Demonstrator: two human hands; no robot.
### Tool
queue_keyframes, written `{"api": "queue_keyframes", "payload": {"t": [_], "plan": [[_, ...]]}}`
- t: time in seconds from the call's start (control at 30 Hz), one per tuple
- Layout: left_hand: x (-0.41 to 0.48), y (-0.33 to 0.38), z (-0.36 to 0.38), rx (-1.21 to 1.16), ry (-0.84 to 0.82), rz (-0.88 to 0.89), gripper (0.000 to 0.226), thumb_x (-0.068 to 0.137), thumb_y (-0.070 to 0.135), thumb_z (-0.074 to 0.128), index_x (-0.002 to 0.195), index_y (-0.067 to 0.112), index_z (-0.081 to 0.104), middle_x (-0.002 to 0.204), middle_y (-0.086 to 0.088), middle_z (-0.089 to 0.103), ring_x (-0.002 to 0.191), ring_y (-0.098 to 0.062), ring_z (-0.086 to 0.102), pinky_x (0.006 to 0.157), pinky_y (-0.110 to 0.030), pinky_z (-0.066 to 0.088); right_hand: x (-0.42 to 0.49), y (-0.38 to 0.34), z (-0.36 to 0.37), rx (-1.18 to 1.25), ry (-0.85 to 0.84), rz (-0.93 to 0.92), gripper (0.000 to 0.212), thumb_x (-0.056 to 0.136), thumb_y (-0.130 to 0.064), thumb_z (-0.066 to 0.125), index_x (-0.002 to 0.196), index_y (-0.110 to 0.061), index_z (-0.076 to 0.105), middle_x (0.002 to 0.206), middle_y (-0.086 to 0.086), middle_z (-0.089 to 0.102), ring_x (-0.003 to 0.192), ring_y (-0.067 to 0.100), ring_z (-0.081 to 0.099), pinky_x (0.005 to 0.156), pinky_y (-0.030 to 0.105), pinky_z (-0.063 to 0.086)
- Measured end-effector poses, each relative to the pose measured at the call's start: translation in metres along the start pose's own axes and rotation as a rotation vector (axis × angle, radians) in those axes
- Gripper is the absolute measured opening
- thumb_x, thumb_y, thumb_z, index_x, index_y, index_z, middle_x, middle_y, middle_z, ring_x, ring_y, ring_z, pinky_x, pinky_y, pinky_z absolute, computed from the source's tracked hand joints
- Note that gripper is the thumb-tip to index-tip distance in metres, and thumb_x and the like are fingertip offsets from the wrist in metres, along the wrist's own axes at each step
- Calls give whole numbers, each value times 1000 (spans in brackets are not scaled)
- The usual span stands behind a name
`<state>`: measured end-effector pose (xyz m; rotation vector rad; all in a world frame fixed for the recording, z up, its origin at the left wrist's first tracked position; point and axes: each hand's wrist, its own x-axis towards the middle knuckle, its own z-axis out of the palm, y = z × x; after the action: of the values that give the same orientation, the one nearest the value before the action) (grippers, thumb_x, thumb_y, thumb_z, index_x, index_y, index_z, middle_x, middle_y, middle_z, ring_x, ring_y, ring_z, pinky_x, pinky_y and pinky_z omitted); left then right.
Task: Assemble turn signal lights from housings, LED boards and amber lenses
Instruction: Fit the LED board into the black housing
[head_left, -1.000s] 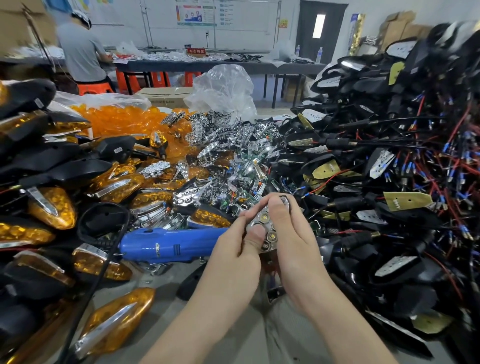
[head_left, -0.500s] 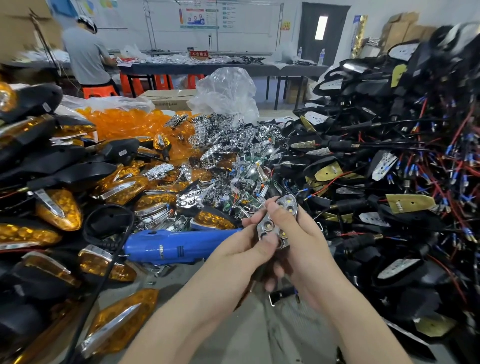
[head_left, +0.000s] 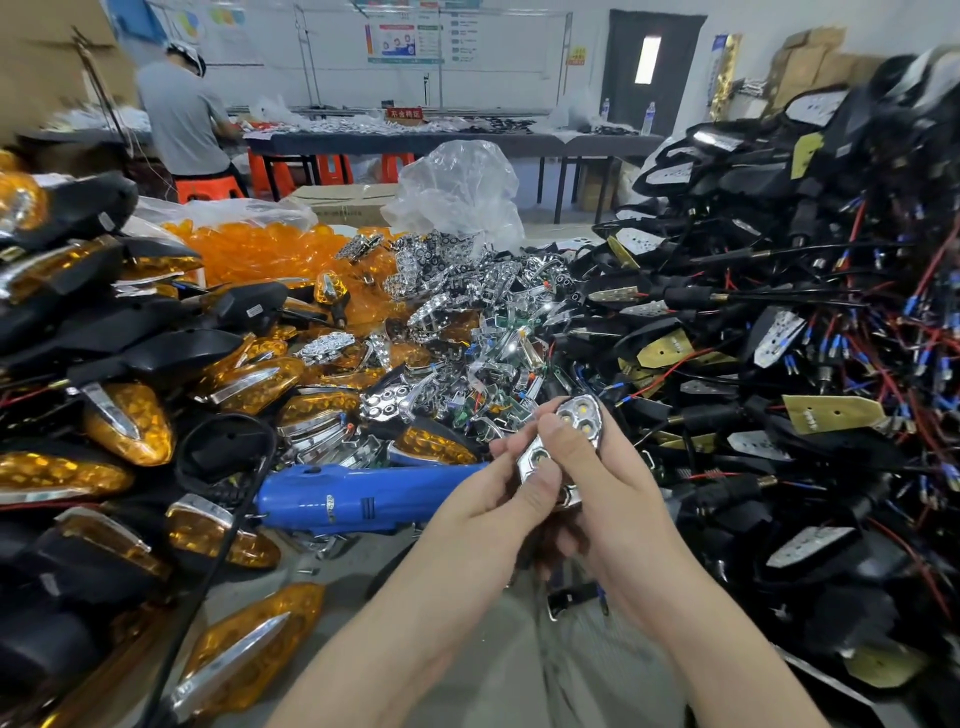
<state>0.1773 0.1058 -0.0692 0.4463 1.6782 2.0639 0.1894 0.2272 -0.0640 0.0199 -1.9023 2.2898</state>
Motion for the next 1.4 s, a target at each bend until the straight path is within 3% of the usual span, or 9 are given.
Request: {"api": "queue_keyframes", "payload": {"t": [0.13,0.2,0.4,0.83,0.93,1.1,1.2,1.27,1.4], "plan": [[-1,-2,1,45,63,14,29,102,25,50,129,30,61,67,15,66,60,1,61,56,-11,47,2,7,3,-18,-3,-40,10,90,-41,55,91,-35,64,100,1,77,86,16,72,79,50,56],[0,-4,3,40,69,23,30,103,23,48,128,34,59,68,17,66,61,3,62,56,-11,47,3,9,4,-32,9,-83,9,91,-38,56,90,-34,64,102,6,76,93,15,71,84,32,58],[0,0,9,-6,76,48,32,103,20,45,129,33,58,69,16,66,60,4,62,55,-9,47,4,9,3,-47,1,-130,9,94,-37,55,91,-38,64,97,-1,78,92,9,73,75,18,55],[-4,7,8,1,27,18,44,83,49,60,121,28,66,71,-2,61,61,-13,55,53,-22,45,4,9,-2,126,32,-2,13,85,-47,65,91,-37,70,100,1,78,86,21,74,73,45,54],[-2,4,7,105,42,43,57,80,54,61,128,22,61,69,-3,56,58,-13,50,51,-22,43,4,10,-1,192,0,32,16,83,-47,69,92,-34,69,98,4,76,71,33,62,51,37,52],[0,5,5,209,72,97,51,83,50,58,120,15,58,56,19,56,50,1,50,50,-9,40,5,12,2,209,-14,-28,14,82,-44,69,89,-32,68,90,0,74,66,23,66,59,41,54],[-1,7,8,208,59,159,38,93,36,57,130,28,57,60,10,56,60,-18,48,63,-34,48,4,12,3,200,-11,-46,9,91,-37,61,91,-31,67,90,-2,74,70,18,69,59,40,56],[-2,7,9,186,71,154,37,94,34,57,132,30,57,69,1,56,99,-4,47,84,-21,34,3,12,3,190,-8,-43,10,91,-37,60,91,-30,67,91,-3,74,73,18,70,61,41,56],[-1,7,7,238,55,115,34,91,42,57,119,24,62,65,21,64,60,6,61,52,-15,45,4,11,3,167,41,-21,11,89,-39,62,91,-30,68,93,0,75,79,21,71,76,54,51]]}}
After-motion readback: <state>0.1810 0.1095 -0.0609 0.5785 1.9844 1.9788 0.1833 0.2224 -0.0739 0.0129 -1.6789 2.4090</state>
